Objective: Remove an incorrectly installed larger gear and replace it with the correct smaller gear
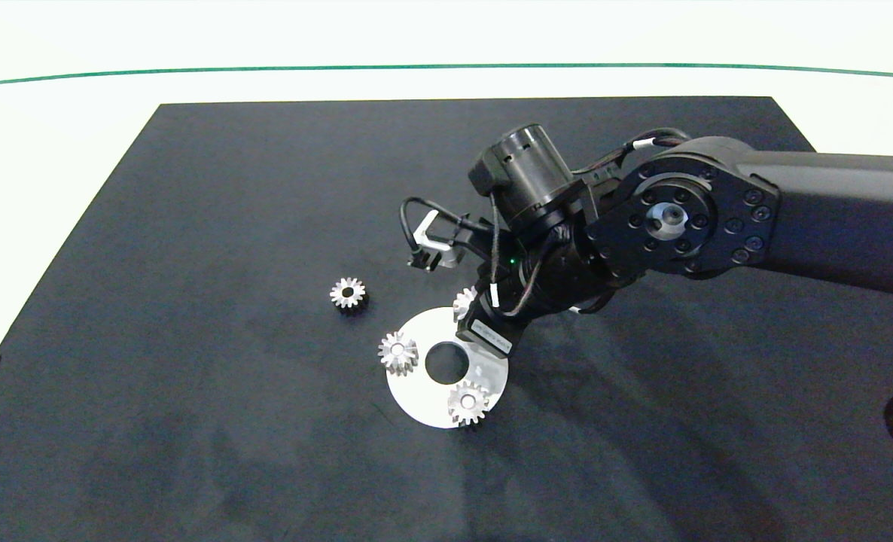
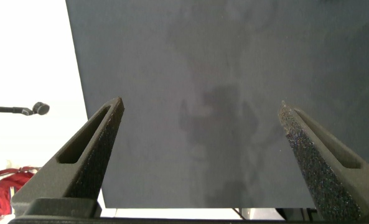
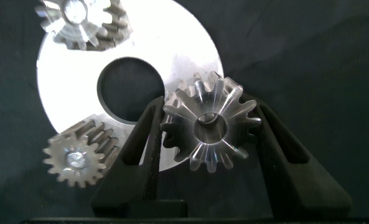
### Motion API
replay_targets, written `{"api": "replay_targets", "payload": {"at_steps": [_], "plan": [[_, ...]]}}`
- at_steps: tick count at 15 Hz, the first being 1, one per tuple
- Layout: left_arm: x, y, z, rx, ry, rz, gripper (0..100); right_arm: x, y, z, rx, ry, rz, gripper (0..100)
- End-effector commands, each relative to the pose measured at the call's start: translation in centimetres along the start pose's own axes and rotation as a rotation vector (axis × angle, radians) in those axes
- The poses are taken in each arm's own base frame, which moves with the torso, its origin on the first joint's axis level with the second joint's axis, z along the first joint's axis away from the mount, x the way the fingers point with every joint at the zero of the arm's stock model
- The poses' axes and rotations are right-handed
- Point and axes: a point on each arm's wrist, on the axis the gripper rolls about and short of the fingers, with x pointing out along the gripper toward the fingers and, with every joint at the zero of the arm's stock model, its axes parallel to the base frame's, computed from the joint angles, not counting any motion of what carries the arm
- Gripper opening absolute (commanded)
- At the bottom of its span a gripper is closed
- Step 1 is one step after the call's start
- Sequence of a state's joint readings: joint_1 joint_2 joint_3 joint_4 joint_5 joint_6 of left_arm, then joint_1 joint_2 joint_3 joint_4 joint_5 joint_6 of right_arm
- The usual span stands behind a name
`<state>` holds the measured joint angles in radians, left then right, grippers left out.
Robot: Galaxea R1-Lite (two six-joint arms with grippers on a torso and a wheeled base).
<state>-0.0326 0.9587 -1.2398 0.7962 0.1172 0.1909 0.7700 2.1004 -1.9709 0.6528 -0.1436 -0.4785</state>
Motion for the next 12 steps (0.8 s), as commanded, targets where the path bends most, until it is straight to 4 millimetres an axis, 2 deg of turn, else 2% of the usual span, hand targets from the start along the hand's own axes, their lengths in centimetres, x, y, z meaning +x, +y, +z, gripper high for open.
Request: {"api": "replay_targets", "payload": {"at_steps": [1,3,5,9,12], "plan": [[0.1,0.0,0.0,0.003,0.009,-0.002,100,-1.9,-0.4,0.2,0.005,-0.032,-0.017,37],[0.2,0.0,0.0,0.003,0.012,-0.003,100,-3.0,-1.0,0.0,0.020,-0.044,-0.032,37],[0.2,0.0,0.0,0.003,0.012,-0.003,100,-3.9,-2.8,-1.3,0.059,-0.025,-0.067,37],[0.3,-0.1,-0.1,0.006,0.015,-0.004,100,-3.3,-5.0,-4.8,0.152,0.066,-0.083,37],[0.3,-0.1,-0.1,0.006,0.016,-0.005,100,-2.7,-5.7,-6.8,0.183,0.109,-0.095,37]]}}
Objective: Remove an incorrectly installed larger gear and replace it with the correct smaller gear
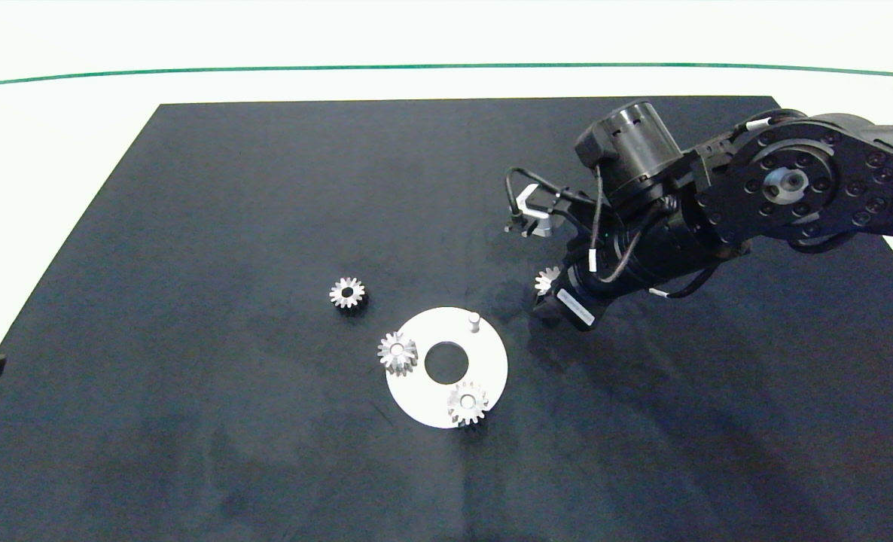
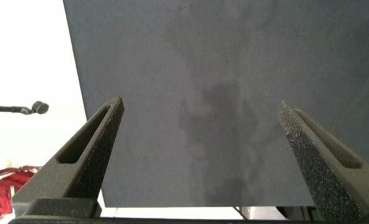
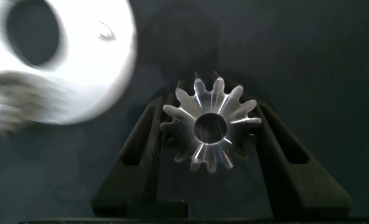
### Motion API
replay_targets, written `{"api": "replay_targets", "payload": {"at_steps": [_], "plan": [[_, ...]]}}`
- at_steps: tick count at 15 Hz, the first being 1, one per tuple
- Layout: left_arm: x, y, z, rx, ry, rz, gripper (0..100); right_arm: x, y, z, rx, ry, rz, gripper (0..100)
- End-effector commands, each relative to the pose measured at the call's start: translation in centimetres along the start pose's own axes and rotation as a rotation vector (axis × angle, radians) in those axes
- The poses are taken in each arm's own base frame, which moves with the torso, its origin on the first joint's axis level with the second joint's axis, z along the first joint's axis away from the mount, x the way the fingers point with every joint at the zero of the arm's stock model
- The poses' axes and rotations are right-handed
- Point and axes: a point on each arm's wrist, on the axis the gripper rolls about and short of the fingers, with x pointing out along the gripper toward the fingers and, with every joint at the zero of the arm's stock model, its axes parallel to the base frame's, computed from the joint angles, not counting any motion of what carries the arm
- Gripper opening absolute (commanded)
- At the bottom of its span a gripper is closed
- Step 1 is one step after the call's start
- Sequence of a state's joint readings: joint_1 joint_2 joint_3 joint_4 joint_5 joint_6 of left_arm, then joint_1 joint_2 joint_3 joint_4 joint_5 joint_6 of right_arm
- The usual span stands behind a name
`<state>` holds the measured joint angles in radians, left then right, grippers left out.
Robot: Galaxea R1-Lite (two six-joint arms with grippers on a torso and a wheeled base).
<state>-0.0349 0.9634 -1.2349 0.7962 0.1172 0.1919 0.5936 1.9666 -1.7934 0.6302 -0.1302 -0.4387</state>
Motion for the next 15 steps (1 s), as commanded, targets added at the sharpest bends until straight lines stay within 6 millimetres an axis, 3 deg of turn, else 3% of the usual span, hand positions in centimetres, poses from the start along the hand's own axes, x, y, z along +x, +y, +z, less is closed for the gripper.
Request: {"api": "replay_targets", "payload": {"at_steps": [1,5,6,12,15], "plan": [[0.0,0.0,0.0,0.002,0.006,-0.001,100,0.3,-0.8,-1.6,0.024,0.029,-0.015,37],[0.0,0.0,0.0,0.002,0.006,-0.001,100,1.2,-1.0,-2.5,0.038,0.027,-0.022,37],[0.0,0.0,0.0,0.002,0.008,-0.001,100,1.3,-1.1,-2.6,0.039,0.030,-0.021,100],[0.1,0.0,0.0,0.002,0.008,-0.001,100,0.8,-1.1,-2.8,0.044,0.024,-0.018,100],[0.3,0.0,0.0,0.004,0.016,-0.003,100,-4.0,-1.3,-2.9,0.053,-0.061,-0.052,100]]}}
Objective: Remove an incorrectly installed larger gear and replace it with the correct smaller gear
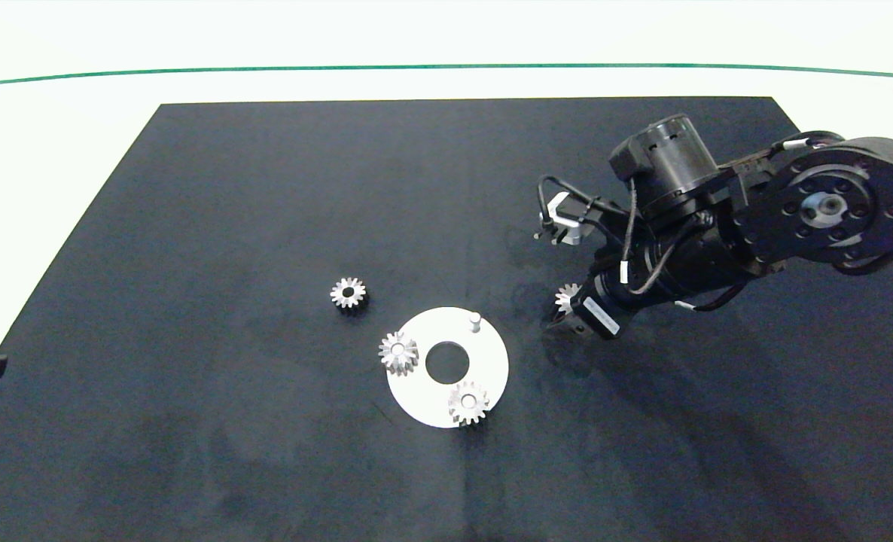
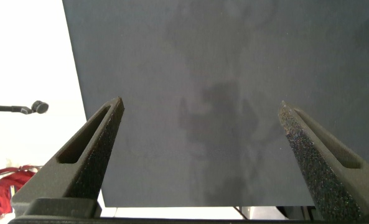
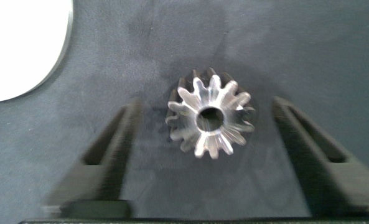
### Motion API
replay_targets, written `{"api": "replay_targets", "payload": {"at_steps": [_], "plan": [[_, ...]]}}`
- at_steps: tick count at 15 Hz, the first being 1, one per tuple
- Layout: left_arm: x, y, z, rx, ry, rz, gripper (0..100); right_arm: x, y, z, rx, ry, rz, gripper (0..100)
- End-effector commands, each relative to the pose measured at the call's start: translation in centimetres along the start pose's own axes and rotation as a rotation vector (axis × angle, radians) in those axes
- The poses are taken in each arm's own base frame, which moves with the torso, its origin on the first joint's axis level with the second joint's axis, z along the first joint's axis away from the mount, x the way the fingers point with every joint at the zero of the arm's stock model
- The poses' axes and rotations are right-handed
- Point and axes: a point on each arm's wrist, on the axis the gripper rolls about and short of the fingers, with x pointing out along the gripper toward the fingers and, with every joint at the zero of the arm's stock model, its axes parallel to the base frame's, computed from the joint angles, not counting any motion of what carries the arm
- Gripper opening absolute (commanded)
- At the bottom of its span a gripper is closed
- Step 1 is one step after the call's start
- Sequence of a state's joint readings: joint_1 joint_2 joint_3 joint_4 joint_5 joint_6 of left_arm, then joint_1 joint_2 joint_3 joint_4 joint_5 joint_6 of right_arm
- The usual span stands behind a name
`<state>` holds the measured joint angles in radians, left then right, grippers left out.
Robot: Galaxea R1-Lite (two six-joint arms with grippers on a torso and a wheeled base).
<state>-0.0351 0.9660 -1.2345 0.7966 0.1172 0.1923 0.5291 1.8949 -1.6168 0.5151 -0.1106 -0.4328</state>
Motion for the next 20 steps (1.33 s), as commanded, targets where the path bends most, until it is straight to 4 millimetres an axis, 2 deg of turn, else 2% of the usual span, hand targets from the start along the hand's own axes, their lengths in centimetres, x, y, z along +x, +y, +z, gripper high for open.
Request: {"api": "replay_targets", "payload": {"at_steps": [1,3,4,5,6,7,8,9,10,12,15,17,20], "plan": [[0.4,-0.1,-0.1,0.005,0.023,-0.005,100,-5.8,-0.3,-0.3,0.006,-0.102,-0.039,100],[0.7,-0.3,0.0,0.014,0.029,-0.026,100,-9.9,-1.3,-1.2,0.099,-0.175,-0.089,100],[0.8,-0.4,0.0,0.015,0.031,-0.036,100,-10.9,-1.8,-1.5,0.154,-0.191,-0.107,100],[1.7,-0.5,0.4,0.016,0.054,-0.051,100,-14.4,-2.5,-2.8,0.320,-0.259,-0.148,100],[2.5,-0.6,0.8,0.009,0.071,-0.060,100,-16.5,-2.4,-4.2,0.414,-0.291,-0.163,100],[3.2,-1.0,1.6,0.019,0.070,-0.089,100,-18.3,-1.9,-5.7,0.470,-0.317,-0.173,100],[3.5,-1.4,2.4,0.037,0.047,-0.122,100,-19.4,-1.5,-6.7,0.492,-0.330,-0.175,100],[4.0,-2.3,4.8,0.060,0.004,-0.182,100,-21.5,-0.5,-8.9,0.531,-0.364,-0.181,100],[4.5,-2.9,6.2,0.072,-0.018,-0.212,100,-22.9,-0.5,-9.0,0.535,-0.433,-0.209,100],[6.0,-4.6,8.6,0.112,-0.024,-0.275,100,-24.6,-0.3,-9.4,0.537,-0.496,-0.229,100],[9.0,-7.1,11.1,0.164,0.048,-0.325,100,-24.6,-0.2,-9.8,0.537,-0.490,-0.237,100],[12.5,-9.6,12.5,0.194,0.091,-0.342,100,-25.3,-0.2,-9.8,0.533,-0.516,-0.247,100],[15.4,-10.8,15.1,0.184,0.054,-0.308,100,-25.6,-0.5,-9.4,0.501,-0.556,-0.265,100]]}}
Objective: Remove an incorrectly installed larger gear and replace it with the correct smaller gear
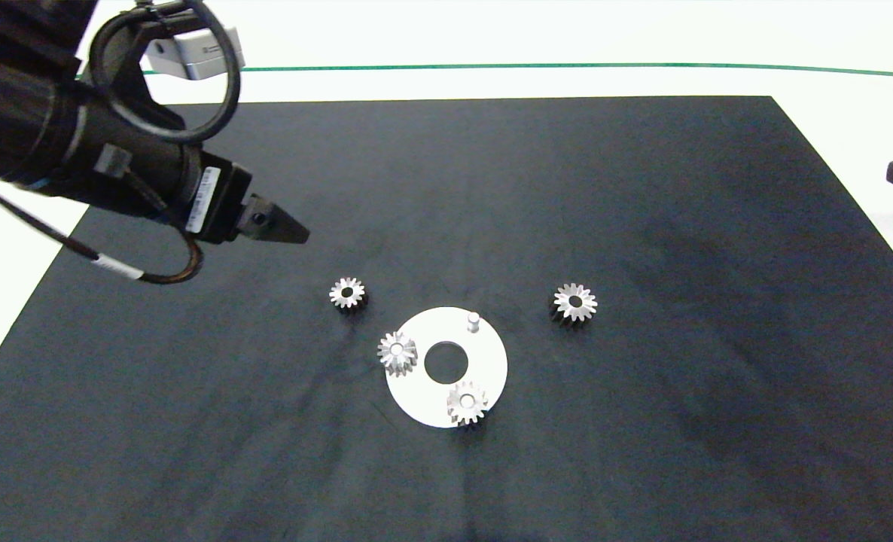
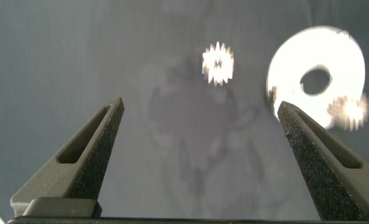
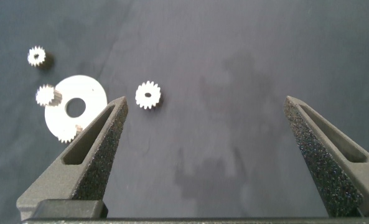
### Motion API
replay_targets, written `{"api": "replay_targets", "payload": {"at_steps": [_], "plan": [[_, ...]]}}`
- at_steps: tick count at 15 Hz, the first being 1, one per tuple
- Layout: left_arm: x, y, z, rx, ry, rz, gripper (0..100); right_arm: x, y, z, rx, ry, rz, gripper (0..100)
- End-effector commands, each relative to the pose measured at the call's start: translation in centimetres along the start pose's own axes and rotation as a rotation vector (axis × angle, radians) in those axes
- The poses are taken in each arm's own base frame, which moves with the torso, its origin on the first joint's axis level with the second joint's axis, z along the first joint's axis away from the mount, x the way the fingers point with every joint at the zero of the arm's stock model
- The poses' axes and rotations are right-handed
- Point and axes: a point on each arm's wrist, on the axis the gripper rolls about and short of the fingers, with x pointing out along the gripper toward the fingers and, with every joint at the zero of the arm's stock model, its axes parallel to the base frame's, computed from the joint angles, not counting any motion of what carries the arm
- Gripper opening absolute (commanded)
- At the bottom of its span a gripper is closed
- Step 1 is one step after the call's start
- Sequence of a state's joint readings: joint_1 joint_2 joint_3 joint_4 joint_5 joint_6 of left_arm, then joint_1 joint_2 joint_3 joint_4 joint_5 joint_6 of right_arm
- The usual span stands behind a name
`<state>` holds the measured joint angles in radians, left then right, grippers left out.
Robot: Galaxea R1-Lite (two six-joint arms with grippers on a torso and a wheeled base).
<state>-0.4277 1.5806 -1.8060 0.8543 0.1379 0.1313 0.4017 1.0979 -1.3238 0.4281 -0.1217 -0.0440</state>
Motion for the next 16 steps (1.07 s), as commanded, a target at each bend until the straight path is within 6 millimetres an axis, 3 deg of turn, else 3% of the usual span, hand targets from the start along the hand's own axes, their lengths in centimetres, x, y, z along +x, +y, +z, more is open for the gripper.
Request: {"api": "replay_targets", "payload": {"at_steps": [1,3,7,16], "plan": [[7.7,-1.0,2.4,0.020,0.090,-0.001,100,0.2,0.0,0.3,-0.007,-0.013,0.002,100],[10.0,-1.4,2.0,0.028,0.151,-0.009,100,0.6,0.2,0.2,-0.011,0.001,0.010,100],[12.3,-2.0,1.6,0.041,0.198,-0.021,100,1.0,0.2,0.1,-0.016,0.010,0.012,100],[12.2,-2.6,1.4,0.016,0.217,-0.030,100,1.0,0.2,0.1,-0.015,0.009,0.012,100]]}}
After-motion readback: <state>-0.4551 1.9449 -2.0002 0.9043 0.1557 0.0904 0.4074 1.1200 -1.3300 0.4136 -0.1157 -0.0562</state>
